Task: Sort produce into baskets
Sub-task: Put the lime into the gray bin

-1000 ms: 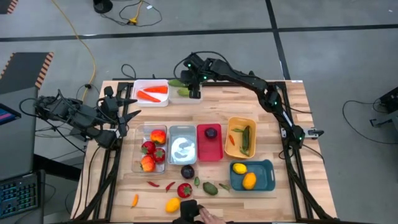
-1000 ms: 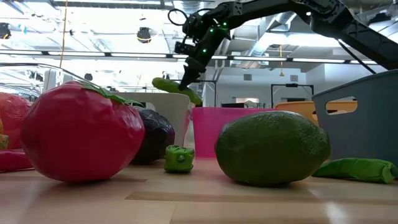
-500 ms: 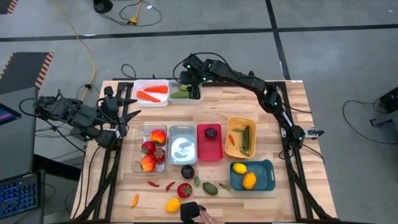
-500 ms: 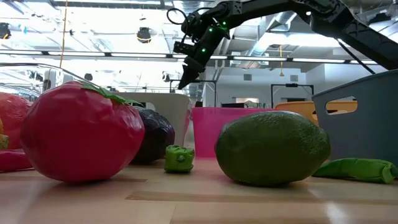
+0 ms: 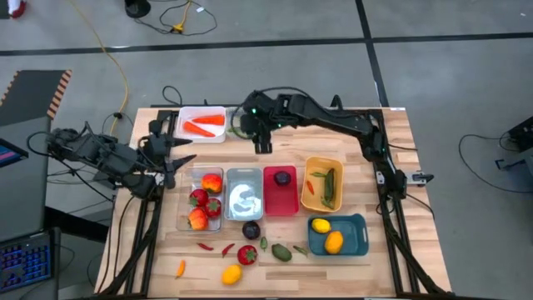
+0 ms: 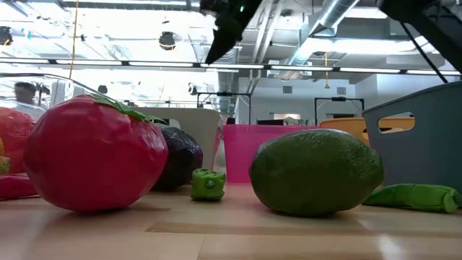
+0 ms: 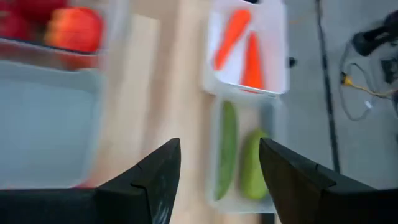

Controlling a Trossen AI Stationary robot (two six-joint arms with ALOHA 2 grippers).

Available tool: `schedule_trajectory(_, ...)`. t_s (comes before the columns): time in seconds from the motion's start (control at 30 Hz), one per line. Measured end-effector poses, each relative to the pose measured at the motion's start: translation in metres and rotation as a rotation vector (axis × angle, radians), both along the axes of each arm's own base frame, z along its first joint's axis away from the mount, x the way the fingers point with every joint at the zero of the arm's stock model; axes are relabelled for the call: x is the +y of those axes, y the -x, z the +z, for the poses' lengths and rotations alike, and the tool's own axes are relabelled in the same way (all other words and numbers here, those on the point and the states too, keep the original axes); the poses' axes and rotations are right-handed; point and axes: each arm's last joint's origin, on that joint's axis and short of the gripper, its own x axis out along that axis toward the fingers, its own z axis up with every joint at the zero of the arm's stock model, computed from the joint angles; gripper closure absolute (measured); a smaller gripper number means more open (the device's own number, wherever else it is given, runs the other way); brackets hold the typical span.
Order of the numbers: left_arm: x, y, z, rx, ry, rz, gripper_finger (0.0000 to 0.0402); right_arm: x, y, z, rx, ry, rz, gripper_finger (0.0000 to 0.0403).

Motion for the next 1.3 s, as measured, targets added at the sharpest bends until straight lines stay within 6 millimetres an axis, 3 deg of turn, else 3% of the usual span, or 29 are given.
schedule_trajectory(0.17, -0.013, -0.029, -0.004, 0.031, -0.017, -0.055, 0.0199, 0.034, 0.003, 0.002, 0.045, -0.045, 0.027, 0.0159)
schedule_trajectory(0.43, -0.035, -0.078, -0.008, -0.046, 0.106, -0.143, 0.0139, 0.08, 0.014, 0.003, 0.143, -0.127, 0.024, 0.0159)
schedule_trajectory(0.67, -0.045, -0.098, -0.019, -0.009, 0.139, -0.201, 0.0122, 0.112, 0.024, 0.005, 0.208, -0.184, -0.001, 0.0159)
schedule_trajectory(1.0, -0.055, -0.12, -0.039, 0.073, 0.192, -0.218, 0.0121, 0.14, 0.026, 0.003, 0.231, -0.197, 0.031, 0.0159)
schedule_trajectory(1.3, -0.063, -0.138, -0.046, 0.052, 0.231, -0.251, 0.0121, 0.147, 0.029, 0.002, 0.255, -0.199, 0.035, 0.0159)
